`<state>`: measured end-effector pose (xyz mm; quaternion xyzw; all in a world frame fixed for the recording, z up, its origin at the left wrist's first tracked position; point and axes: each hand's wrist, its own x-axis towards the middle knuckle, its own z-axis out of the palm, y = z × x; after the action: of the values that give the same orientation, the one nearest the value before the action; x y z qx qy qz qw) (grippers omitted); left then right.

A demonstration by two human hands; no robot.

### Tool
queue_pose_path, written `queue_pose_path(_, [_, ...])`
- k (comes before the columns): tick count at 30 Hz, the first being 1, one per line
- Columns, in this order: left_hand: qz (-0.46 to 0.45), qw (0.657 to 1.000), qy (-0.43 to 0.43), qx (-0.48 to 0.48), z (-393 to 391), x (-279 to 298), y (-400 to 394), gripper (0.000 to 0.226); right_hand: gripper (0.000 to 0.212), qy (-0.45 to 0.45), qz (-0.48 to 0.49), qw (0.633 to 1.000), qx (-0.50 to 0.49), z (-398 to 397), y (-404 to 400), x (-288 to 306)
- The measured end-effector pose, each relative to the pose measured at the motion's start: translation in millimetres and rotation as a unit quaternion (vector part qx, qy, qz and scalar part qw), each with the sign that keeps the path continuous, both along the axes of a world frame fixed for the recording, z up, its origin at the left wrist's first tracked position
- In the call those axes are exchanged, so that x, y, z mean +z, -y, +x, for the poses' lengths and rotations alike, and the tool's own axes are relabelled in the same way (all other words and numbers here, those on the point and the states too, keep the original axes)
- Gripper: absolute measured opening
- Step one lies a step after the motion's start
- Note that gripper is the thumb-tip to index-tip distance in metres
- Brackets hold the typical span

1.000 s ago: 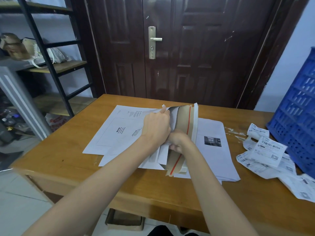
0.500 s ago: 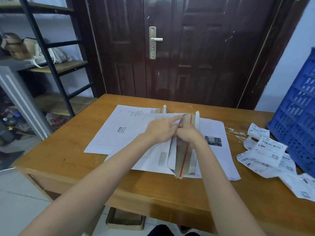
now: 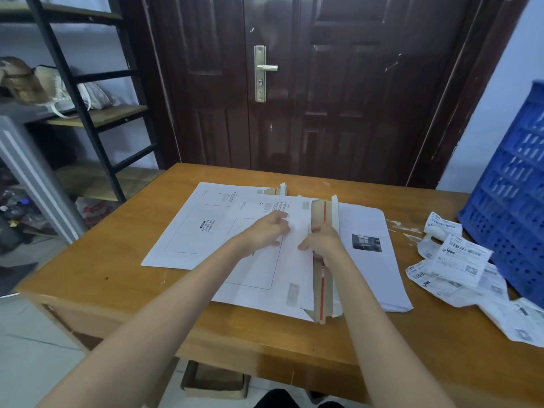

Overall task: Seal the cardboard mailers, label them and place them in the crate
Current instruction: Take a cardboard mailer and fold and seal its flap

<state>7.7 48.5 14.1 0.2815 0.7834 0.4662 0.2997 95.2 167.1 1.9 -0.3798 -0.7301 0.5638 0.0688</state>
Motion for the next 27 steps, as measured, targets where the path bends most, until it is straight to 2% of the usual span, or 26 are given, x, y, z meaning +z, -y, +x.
queue_pose_path(3, [0.009, 0.987, -0.139, 0.083, -11, 6, 3, 0.048, 0.036, -0.064, -0.028, 0.998, -0.001, -1, -5, 11])
queue_pose_path(7, [-0.023, 0.963, -0.221, 0.155, -30, 5, 16, 0.051, 0.049, -0.064, 0.102, 0.993, 0.006, -11, -15, 24])
queue_pose_path(12, [0.002, 0.939, -0.325, 0.108, -28, 4, 19, 0.056, 0.056, -0.015, 0.307, 0.949, 0.064, -21, -17, 43])
queue_pose_path(17, [-0.028, 0.870, -0.492, 0.005, -33, 15, 10, 0.090, 0.071, -0.004, 0.419, 0.888, 0.191, -33, -11, 56])
queue_pose_path(19, [-0.081, 0.863, -0.499, -0.023, -36, 18, 6, 0.104, 0.070, -0.019, 0.412, 0.885, 0.214, -36, -11, 57])
queue_pose_path(21, [-0.130, 0.871, -0.473, -0.032, -38, 21, 4, 0.107, 0.068, -0.028, 0.387, 0.895, 0.221, -36, -12, 55])
queue_pose_path(24, [-0.118, 0.913, -0.391, -0.013, -39, 19, 4, 0.085, 0.055, -0.022, 0.359, 0.909, 0.209, -32, -14, 51])
queue_pose_path(27, [-0.094, 0.922, -0.377, 0.000, -40, 13, 7, 0.066, 0.026, 0.083, 0.394, 0.895, 0.193, -24, -19, 56])
